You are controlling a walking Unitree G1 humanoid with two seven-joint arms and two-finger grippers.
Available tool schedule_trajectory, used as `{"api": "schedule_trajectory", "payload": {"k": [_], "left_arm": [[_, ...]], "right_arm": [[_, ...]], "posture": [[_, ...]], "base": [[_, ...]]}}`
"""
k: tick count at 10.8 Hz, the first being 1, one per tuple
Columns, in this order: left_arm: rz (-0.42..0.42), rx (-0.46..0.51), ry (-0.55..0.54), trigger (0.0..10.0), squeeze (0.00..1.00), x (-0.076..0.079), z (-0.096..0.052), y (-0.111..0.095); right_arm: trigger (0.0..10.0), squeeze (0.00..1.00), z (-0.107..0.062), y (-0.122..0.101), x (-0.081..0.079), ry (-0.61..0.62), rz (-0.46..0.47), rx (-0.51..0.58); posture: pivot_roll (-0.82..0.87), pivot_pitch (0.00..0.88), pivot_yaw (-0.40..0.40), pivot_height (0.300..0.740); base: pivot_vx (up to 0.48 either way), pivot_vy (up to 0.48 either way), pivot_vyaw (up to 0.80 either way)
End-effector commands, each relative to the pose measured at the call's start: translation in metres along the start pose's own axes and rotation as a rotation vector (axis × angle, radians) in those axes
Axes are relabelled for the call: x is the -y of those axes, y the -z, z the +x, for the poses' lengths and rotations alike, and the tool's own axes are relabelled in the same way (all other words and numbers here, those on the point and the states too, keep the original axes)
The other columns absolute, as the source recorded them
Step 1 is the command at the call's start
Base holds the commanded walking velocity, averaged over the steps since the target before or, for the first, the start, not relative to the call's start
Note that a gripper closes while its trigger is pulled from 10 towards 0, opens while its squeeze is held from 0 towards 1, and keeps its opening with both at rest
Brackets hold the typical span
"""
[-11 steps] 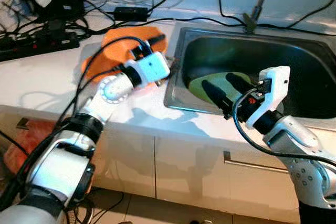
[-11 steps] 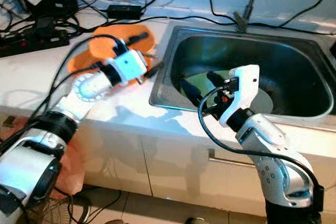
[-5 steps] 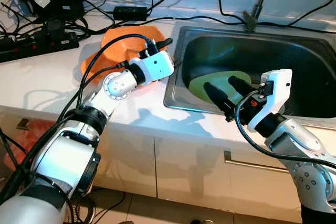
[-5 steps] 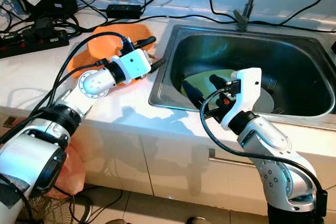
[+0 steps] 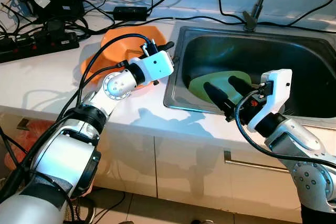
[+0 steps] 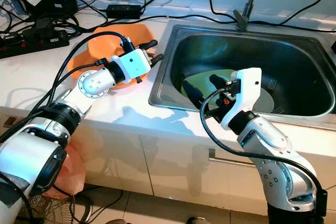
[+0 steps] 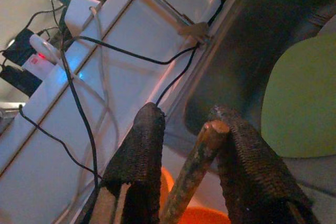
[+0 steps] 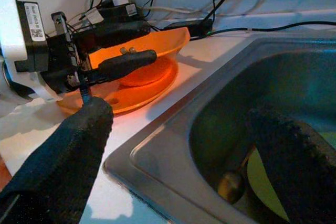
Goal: Kitchen organization
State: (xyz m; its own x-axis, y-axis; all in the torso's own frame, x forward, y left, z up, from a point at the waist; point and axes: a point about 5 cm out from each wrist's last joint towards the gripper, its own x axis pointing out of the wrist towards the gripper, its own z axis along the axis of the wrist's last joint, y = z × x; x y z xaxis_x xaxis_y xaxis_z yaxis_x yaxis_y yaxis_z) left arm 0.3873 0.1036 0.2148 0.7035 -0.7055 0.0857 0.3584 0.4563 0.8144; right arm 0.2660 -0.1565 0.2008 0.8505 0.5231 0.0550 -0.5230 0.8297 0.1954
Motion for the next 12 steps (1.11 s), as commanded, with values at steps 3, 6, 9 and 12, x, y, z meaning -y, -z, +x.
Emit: {"api": "schedule_trajectory", "payload": {"k": [3,6,9,12], "left_arm": [[0.041,0.011,-0.001,0.0,0.0,-0.008,0.003,-0.004],[0.082,0.082,-0.055,0.0,0.0,-0.021,0.006,-0.017],[0.144,0.35,-0.17,0.0,0.0,-0.065,0.018,-0.075],[-0.167,0.586,-0.469,0.0,0.0,-0.125,0.018,-0.126]], "right_arm": [[10.0,0.0,0.001,-0.007,0.002,0.004,-0.006,0.022],[10.0,0.0,0.003,-0.007,0.003,0.006,-0.007,0.023],[10.0,0.0,0.009,-0.007,0.005,0.01,-0.003,0.036],[10.0,0.0,0.017,-0.01,0.009,0.064,0.028,0.084]], "posture": [[-0.05,0.066,0.024,0.74],[-0.04,0.059,0.016,0.74],[-0.02,0.048,0.009,0.74],[-0.01,0.026,0.018,0.74]], "base": [[0.0,0.0,0.0],[0.0,0.0,0.0],[0.0,0.0,0.0],[0.0,0.0,0.0]]}}
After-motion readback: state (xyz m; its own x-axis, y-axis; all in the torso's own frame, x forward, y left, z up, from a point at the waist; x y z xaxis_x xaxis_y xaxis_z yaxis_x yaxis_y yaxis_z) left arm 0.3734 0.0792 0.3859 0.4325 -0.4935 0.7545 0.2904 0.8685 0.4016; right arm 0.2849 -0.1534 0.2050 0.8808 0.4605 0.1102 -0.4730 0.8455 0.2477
